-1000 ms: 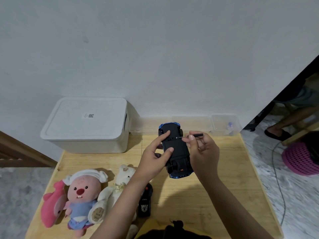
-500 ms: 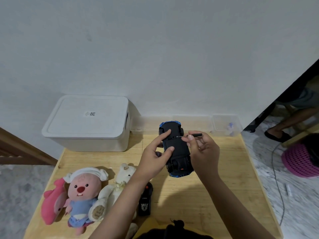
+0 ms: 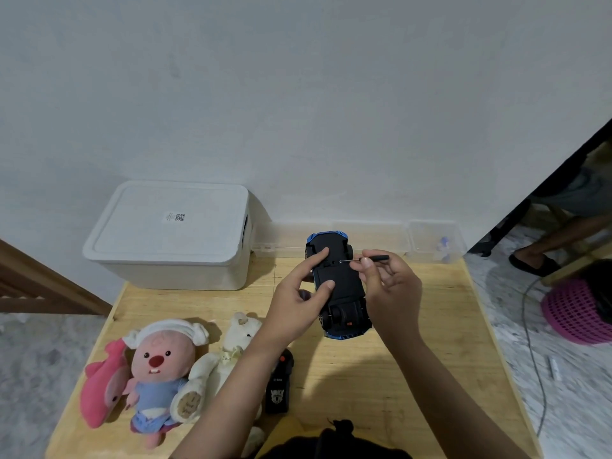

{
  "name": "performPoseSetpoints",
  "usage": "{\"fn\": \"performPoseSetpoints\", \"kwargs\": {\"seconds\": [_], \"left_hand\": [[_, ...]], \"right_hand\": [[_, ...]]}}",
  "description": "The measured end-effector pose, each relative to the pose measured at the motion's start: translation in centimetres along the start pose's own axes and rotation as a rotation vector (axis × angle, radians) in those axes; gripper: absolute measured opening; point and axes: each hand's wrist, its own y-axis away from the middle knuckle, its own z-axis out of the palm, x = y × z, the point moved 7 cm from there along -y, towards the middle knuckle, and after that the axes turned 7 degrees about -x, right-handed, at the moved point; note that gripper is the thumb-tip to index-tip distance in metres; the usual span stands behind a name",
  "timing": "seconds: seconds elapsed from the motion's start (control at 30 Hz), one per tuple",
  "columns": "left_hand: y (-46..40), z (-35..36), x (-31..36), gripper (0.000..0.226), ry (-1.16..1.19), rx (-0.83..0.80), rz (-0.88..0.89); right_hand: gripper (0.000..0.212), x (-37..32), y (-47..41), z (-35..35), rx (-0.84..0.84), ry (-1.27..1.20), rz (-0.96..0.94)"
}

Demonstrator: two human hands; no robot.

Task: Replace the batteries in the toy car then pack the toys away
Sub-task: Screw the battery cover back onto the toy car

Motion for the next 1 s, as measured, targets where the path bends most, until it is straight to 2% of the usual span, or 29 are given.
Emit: {"fn": "performPoseSetpoints", "kwargs": {"seconds": [0.43,1.0], "left_hand": [[-0.2,0.0,-0.2,0.051,0.003,0.008,-0.014],[-0.1,0.1,-0.4,0.050,0.015,0.001,-0.019]], "right_hand": [[0.015,-0.1,-0.5,0.0,-0.013,0.037,-0.036],[0.008,-2.9,-1.6,1.1,-0.131,0.384,-0.454]]}}
